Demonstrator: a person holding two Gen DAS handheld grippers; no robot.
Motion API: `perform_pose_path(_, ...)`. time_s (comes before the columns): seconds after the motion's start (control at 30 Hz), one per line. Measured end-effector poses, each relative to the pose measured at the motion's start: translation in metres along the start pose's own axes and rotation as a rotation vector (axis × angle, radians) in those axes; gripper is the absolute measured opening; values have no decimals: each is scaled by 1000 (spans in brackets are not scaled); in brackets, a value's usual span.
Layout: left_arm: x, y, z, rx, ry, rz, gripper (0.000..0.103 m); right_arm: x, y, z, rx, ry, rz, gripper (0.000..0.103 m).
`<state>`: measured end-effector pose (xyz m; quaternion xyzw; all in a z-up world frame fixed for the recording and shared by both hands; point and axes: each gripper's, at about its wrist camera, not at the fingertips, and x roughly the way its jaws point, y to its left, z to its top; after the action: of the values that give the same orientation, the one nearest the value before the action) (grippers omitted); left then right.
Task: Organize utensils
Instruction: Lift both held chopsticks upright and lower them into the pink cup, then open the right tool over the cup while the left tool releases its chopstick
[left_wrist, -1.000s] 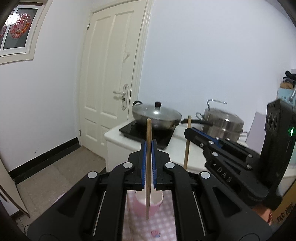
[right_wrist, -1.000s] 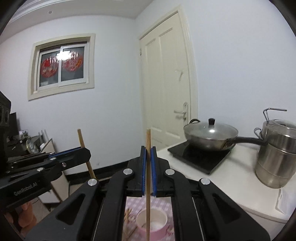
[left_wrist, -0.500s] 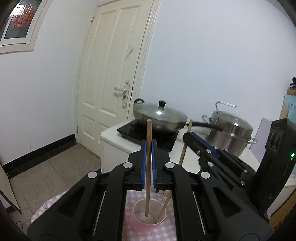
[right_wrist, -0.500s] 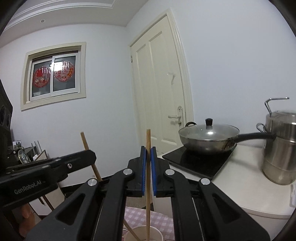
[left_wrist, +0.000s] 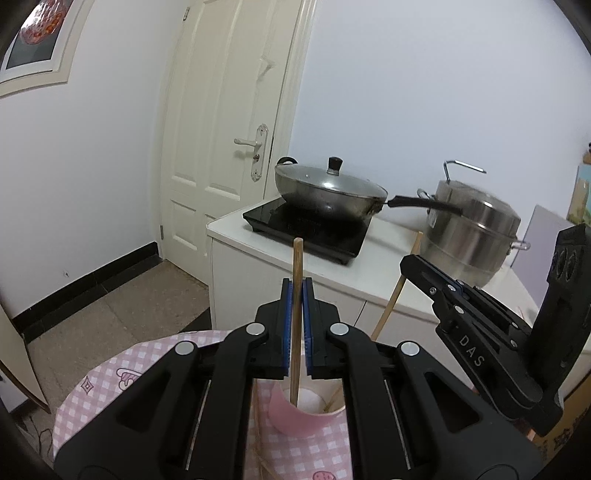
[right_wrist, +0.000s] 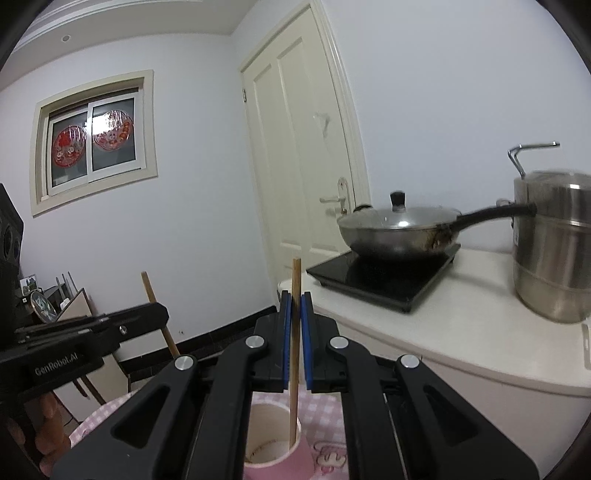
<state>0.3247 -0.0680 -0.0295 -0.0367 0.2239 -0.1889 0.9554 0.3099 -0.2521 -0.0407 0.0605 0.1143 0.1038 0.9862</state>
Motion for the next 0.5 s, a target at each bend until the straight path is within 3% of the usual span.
perform_pose_path(0.5,-12,1,-15,26,38,-23,6,-17,5,-17,15,73,-5,4)
